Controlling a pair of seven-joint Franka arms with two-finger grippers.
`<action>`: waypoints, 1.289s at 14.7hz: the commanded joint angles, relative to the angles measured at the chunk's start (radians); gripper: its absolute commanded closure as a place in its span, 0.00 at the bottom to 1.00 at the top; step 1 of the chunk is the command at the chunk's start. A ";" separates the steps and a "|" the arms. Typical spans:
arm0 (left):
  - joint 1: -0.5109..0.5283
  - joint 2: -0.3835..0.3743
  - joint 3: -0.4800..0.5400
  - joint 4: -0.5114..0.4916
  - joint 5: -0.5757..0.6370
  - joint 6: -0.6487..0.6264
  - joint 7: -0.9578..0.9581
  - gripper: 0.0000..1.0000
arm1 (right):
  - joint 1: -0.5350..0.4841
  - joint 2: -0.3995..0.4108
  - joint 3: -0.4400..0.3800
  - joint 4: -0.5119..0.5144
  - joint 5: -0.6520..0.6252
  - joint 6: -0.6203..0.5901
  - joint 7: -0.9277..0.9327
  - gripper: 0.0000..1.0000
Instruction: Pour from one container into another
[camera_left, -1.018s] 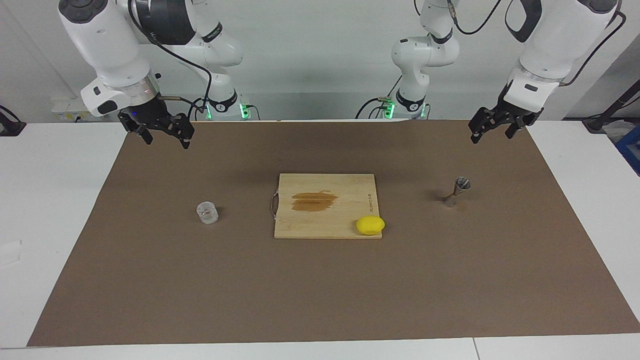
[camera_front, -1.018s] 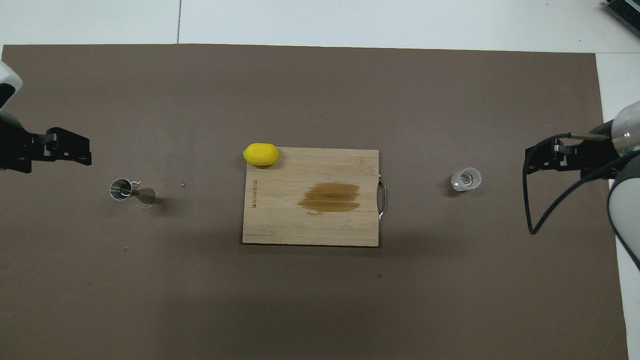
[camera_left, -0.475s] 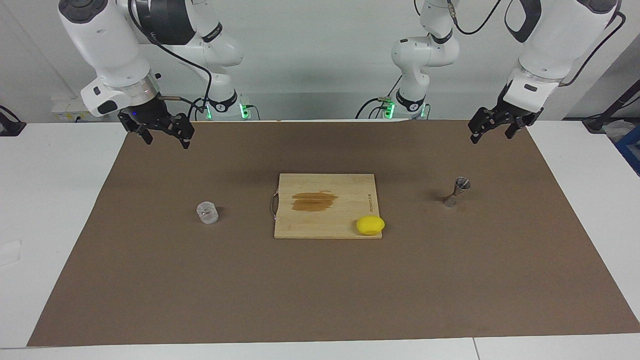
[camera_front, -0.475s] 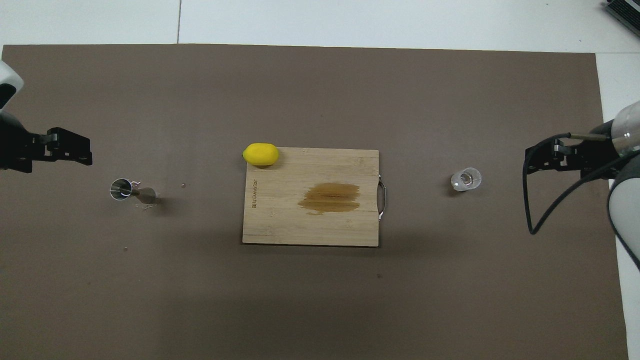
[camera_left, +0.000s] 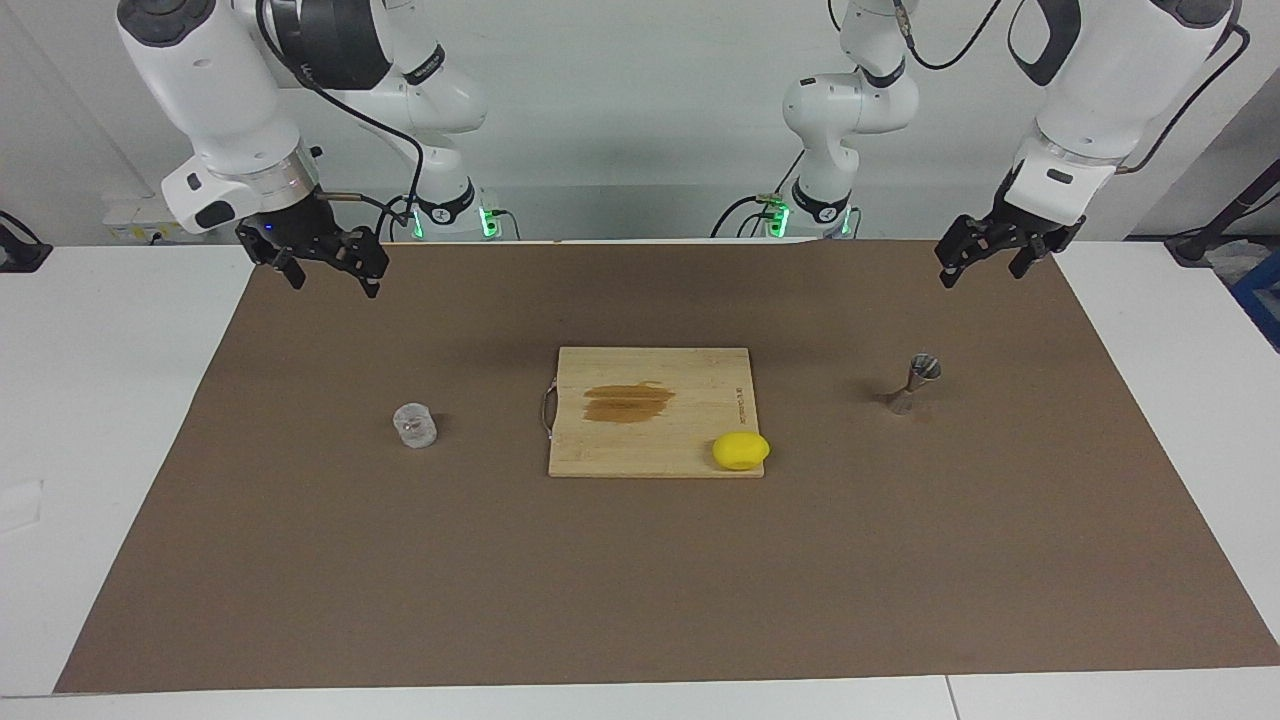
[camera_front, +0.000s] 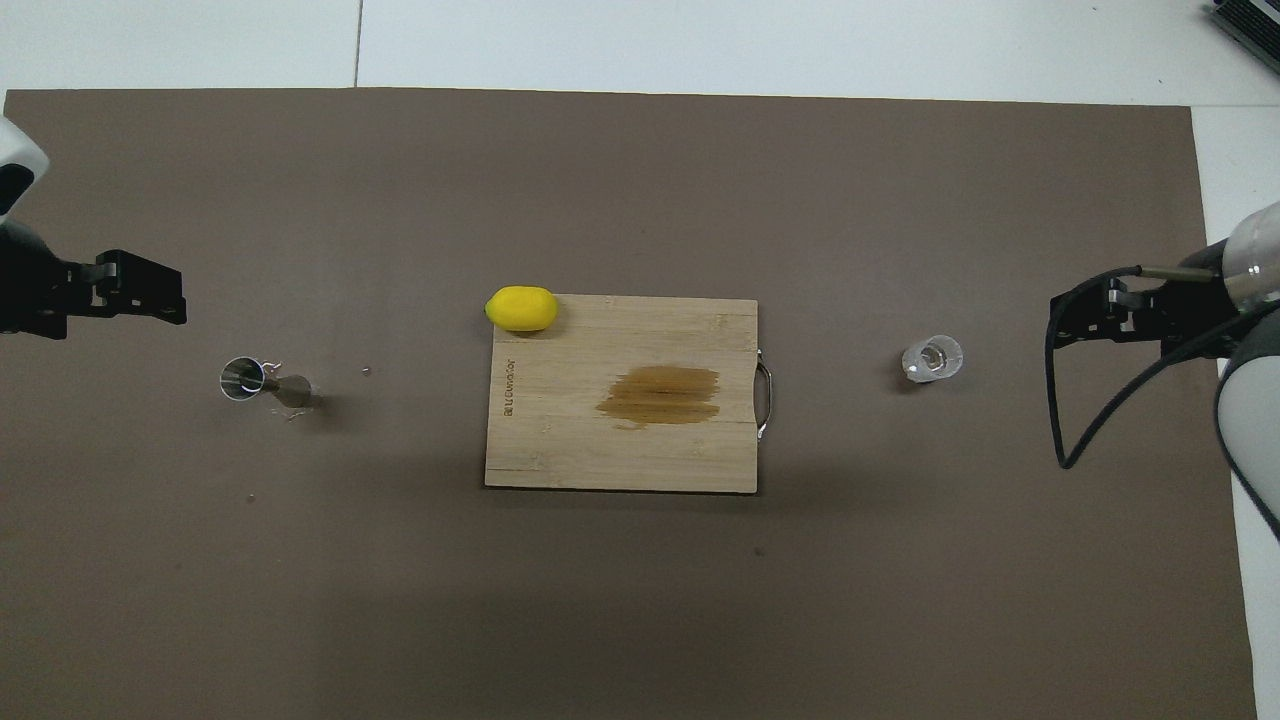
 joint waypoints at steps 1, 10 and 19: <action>0.003 -0.017 -0.005 -0.025 0.013 0.028 0.013 0.00 | -0.013 -0.022 0.003 -0.020 0.024 -0.003 -0.025 0.00; 0.009 -0.146 -0.007 -0.369 0.011 0.420 0.015 0.00 | -0.013 -0.022 0.003 -0.020 0.024 -0.003 -0.025 0.00; 0.010 -0.138 -0.005 -0.498 0.011 0.557 0.017 0.00 | -0.013 -0.022 0.003 -0.020 0.024 -0.003 -0.025 0.00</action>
